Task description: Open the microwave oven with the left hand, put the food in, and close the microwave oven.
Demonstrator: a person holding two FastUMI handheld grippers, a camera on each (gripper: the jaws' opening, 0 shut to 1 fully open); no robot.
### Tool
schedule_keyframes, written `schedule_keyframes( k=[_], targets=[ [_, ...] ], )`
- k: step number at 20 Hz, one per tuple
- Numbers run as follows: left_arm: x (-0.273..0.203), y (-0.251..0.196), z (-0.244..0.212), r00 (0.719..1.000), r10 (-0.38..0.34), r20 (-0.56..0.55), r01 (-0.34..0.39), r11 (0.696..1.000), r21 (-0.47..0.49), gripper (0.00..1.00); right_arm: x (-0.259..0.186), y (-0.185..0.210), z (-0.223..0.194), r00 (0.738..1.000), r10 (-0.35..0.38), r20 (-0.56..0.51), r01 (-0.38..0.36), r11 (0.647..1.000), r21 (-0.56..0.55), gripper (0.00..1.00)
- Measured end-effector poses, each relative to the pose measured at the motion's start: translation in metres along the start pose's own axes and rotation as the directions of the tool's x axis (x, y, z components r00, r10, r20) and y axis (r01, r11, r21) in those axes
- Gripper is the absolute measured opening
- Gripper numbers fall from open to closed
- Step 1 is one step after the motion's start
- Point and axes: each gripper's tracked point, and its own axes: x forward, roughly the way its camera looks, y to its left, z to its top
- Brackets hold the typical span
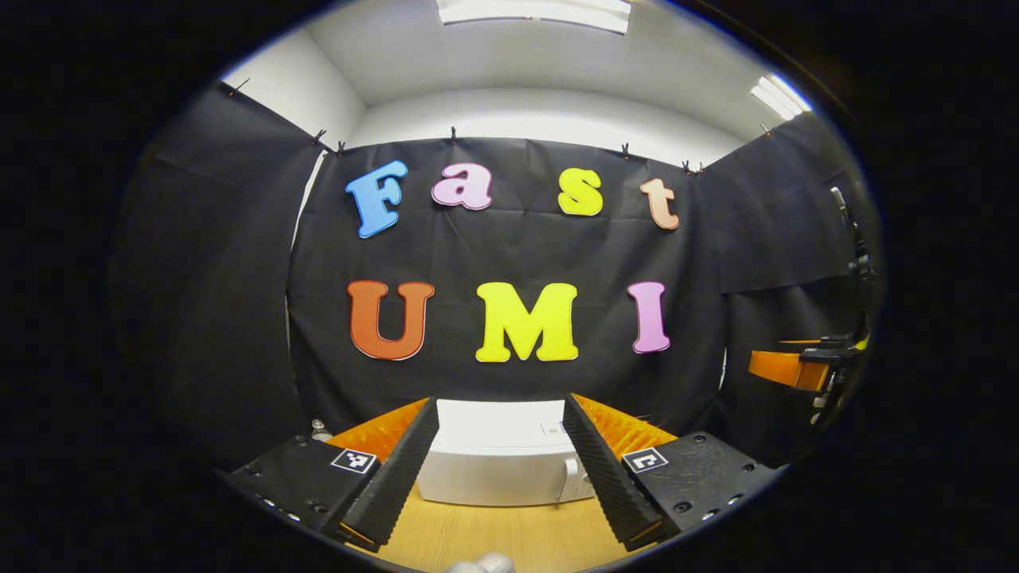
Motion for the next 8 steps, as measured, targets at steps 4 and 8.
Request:
schedule_keyframes(
  k=[4, 8],
  targets=[
    [0.0031, -0.0042, 0.0049, 1.000, -0.008, 0.012, 0.007, 1.000, 0.009, 0.96, -0.0042, -0.0062, -0.0014, 1.000, -0.009, -0.010, 0.009, 1.000, 0.010, 1.00],
    [0.0056, -0.0073, 0.0052, 1.000, -0.018, 0.015, 0.018, 1.000, 0.000, 0.96, -0.0075, -0.0104, 0.0038, 1.000, -0.019, -0.005, 0.019, 1.000, 0.009, 1.00]
  ],
)
